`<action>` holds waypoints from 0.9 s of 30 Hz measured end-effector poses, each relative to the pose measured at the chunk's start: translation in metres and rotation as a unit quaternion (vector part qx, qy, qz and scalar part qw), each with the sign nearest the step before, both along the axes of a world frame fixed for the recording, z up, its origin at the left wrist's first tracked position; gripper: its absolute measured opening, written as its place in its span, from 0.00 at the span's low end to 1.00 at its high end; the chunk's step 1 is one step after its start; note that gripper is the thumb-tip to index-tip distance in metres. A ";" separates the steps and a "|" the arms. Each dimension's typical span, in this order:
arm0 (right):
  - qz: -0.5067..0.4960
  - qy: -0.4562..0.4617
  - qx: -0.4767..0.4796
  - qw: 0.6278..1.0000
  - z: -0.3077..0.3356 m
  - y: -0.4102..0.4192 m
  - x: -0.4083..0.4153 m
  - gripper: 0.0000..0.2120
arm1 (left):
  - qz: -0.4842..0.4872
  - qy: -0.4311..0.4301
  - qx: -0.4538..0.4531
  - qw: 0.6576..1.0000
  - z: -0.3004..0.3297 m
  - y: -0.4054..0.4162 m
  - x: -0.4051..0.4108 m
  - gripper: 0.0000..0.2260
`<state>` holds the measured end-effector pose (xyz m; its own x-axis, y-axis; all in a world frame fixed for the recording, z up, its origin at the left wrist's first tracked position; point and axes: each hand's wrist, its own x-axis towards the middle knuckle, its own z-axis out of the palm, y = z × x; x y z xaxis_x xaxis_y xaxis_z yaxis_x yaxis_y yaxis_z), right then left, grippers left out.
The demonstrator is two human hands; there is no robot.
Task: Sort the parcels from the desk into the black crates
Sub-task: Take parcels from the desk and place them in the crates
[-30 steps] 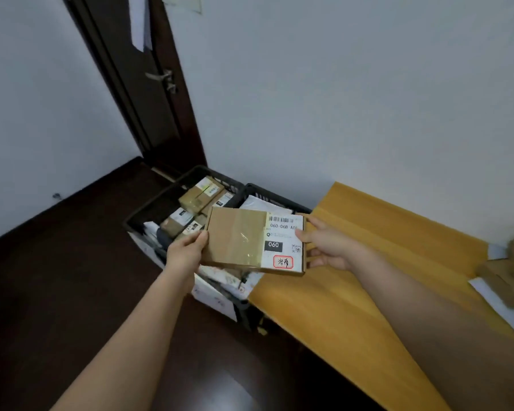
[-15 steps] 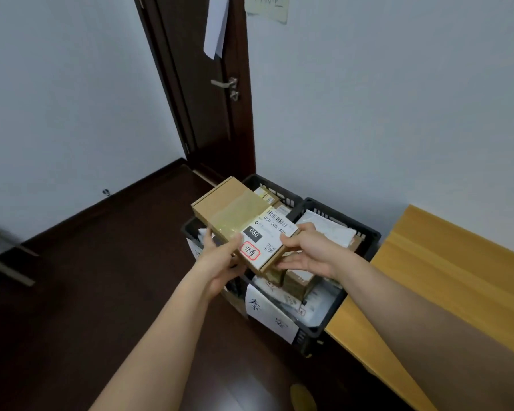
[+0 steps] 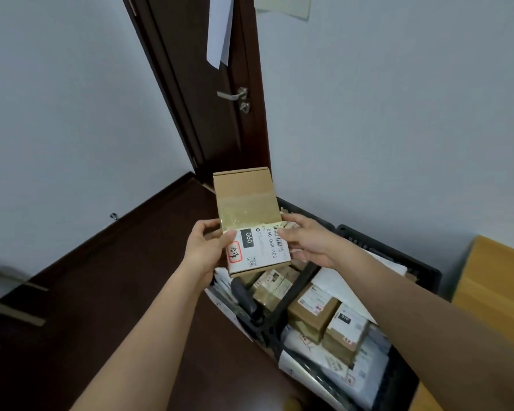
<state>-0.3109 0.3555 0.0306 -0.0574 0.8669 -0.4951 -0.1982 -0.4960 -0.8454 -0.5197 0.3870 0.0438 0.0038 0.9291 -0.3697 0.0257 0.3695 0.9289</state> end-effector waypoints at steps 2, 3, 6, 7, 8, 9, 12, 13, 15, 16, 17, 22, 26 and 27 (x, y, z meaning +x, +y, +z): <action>-0.011 -0.011 0.007 1.000 0.002 0.028 -0.001 0.24 | 0.005 0.001 0.000 1.000 0.002 0.032 0.000 0.15; -0.013 -0.016 0.007 1.000 0.002 0.040 0.000 0.24 | 0.003 0.002 -0.003 1.000 0.002 0.045 0.002 0.16; -0.013 -0.034 -0.004 0.999 -0.001 0.068 0.007 0.22 | -0.012 -0.010 -0.024 1.000 0.002 0.080 0.010 0.13; -0.014 -0.042 -0.012 0.999 -0.004 0.075 0.011 0.22 | -0.022 -0.011 -0.037 0.999 0.000 0.090 0.014 0.12; -0.015 -0.050 -0.022 0.998 -0.007 0.081 0.014 0.21 | -0.034 -0.009 -0.051 0.998 -0.003 0.100 0.018 0.11; -0.017 -0.058 -0.033 0.998 -0.012 0.087 0.016 0.22 | -0.045 -0.005 -0.066 0.997 -0.008 0.110 0.021 0.11; -0.027 -0.079 -0.071 0.994 -0.028 0.098 0.019 0.22 | -0.085 0.013 -0.107 0.991 -0.028 0.137 0.031 0.12; -0.031 -0.085 -0.084 0.992 -0.034 0.102 0.020 0.20 | -0.104 0.019 -0.119 0.987 -0.035 0.146 0.034 0.12; -0.048 -0.088 -0.112 0.989 -0.046 0.110 0.023 0.18 | -0.145 0.032 -0.138 0.979 -0.047 0.165 0.039 0.12; -0.060 -0.083 -0.123 0.987 -0.051 0.116 0.023 0.19 | -0.164 0.035 -0.143 0.975 -0.052 0.175 0.042 0.11; -0.074 -0.079 -0.130 0.986 -0.057 0.121 0.023 0.19 | -0.184 0.038 -0.149 0.971 -0.057 0.186 0.043 0.11; -0.153 -0.060 -0.156 0.974 -0.076 0.152 0.001 0.25 | -0.278 0.079 -0.157 0.944 -0.080 0.246 0.041 0.09; -0.172 -0.063 -0.212 0.960 -0.089 0.178 -0.028 0.17 | -0.319 0.132 -0.183 0.920 -0.105 0.291 0.025 0.08; -0.181 -0.059 -0.230 0.954 -0.095 0.181 -0.036 0.16 | -0.331 0.150 -0.197 0.911 -0.112 0.299 0.021 0.09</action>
<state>-0.3464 0.5362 -0.0641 0.2843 0.5079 -0.8132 -0.3449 -0.7372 -0.5810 -0.4986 0.6859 -0.0686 0.3587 0.5548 -0.7507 0.5946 0.4841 0.6419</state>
